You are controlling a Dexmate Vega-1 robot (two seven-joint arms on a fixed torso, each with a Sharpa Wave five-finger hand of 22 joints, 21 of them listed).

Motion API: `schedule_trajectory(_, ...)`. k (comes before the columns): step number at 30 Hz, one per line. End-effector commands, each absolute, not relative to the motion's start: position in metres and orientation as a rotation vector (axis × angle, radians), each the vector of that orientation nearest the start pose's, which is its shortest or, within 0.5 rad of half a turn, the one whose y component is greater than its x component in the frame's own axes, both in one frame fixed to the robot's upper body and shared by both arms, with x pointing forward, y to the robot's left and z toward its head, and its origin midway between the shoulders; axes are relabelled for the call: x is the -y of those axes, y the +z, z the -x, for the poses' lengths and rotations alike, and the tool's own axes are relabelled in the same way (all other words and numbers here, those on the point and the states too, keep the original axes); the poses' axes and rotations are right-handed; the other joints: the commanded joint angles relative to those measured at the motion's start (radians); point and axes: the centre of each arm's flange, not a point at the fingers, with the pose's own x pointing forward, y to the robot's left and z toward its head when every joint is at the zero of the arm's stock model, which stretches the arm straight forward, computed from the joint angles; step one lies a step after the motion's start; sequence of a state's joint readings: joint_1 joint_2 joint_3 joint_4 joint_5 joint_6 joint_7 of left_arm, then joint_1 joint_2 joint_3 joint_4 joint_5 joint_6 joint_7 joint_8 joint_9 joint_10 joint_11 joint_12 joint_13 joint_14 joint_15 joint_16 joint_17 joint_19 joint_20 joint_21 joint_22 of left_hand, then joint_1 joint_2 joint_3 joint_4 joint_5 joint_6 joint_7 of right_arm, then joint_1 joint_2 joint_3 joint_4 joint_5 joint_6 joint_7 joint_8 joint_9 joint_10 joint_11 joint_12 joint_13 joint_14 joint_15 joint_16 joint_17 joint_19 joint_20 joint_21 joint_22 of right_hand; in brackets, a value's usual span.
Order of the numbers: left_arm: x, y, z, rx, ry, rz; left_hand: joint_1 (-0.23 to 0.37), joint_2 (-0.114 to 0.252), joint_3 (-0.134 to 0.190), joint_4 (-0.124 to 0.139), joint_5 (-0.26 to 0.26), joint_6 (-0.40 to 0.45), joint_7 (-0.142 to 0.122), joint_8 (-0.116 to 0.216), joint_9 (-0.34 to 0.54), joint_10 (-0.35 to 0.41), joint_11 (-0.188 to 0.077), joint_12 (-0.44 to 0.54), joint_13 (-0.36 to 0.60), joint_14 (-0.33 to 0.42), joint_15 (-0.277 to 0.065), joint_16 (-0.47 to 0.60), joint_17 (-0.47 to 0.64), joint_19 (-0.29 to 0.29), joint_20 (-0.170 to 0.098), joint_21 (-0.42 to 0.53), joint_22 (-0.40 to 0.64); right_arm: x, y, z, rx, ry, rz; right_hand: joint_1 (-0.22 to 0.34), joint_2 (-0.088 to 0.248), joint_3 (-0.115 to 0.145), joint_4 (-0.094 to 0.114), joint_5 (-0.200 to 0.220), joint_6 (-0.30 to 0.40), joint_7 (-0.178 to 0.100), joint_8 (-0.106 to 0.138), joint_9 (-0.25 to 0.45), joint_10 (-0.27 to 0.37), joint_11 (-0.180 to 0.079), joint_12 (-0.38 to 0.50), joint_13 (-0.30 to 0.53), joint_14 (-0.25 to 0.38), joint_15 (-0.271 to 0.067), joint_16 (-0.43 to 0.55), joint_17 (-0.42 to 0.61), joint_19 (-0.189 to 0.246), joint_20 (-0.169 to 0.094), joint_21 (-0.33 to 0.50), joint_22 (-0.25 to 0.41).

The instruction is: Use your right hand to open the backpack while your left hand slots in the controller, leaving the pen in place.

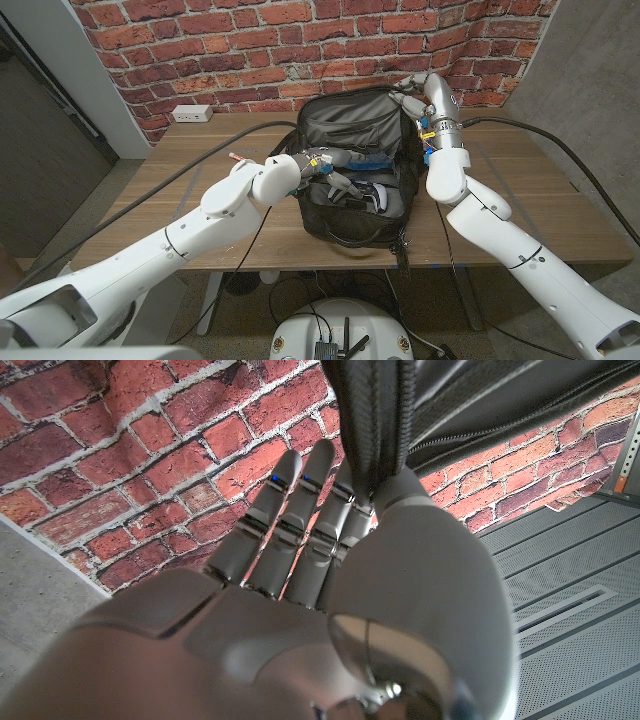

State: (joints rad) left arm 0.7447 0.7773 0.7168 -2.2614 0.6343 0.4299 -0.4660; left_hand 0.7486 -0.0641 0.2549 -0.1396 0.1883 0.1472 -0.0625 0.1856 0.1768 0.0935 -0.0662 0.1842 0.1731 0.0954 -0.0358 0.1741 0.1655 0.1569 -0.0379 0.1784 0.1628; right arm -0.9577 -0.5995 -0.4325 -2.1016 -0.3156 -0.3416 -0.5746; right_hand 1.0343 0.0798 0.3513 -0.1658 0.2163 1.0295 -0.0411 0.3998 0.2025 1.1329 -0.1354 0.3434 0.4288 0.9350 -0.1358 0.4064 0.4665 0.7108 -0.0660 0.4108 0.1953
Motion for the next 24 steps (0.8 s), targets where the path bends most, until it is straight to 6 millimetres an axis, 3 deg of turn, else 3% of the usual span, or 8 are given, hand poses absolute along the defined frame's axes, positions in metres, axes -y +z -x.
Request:
schedule_trajectory(1, -0.096, 0.038, -0.475, 0.673, -0.445, -1.444, -0.007, 0.008, 0.004, -0.004, 0.003, 0.017, 0.001, 0.011, 0.0, 0.02, -0.008, 0.009, 0.002, 0.02, -0.038, 0.009, 0.002, 0.027, -0.106, 0.012, 0.004, 0.196, 0.086, -0.492, 0.962, -0.417, 0.685, 0.032, 0.041, -0.001, 0.005, 0.008, 0.009, 0.001, 0.003, 0.005, 0.018, -0.014, -0.004, 0.005, 0.001, -0.087, -0.004, 0.004, -0.005, -0.137, 0.005, 0.003)
schedule_trajectory(16, -0.119, 0.034, -0.468, 0.654, -0.481, -1.394, -0.011, 0.018, 0.007, -0.006, 0.007, 0.038, 0.007, 0.014, 0.0, 0.037, -0.01, 0.011, 0.002, 0.035, -0.041, 0.009, 0.001, 0.041, -0.108, 0.013, 0.003, 0.192, 0.085, -0.489, 0.961, -0.422, 0.688, 0.03, 0.04, -0.001, 0.003, 0.009, 0.012, 0.002, 0.001, 0.005, 0.018, -0.015, -0.008, 0.006, 0.002, -0.087, -0.005, 0.007, -0.005, -0.137, 0.009, 0.002)
schedule_trajectory(24, -0.139, 0.031, -0.465, 0.663, -0.502, -1.284, -0.006, 0.034, 0.015, -0.01, 0.012, 0.065, 0.004, 0.019, 0.001, 0.055, -0.029, 0.013, 0.002, 0.056, -0.053, 0.011, 0.001, 0.067, -0.111, 0.018, 0.004, 0.189, 0.085, -0.489, 0.954, -0.425, 0.682, 0.03, 0.041, -0.001, 0.002, 0.009, 0.009, 0.0, -0.001, 0.005, 0.02, -0.015, -0.008, 0.007, 0.003, -0.087, -0.006, 0.009, -0.006, -0.137, 0.01, 0.002)
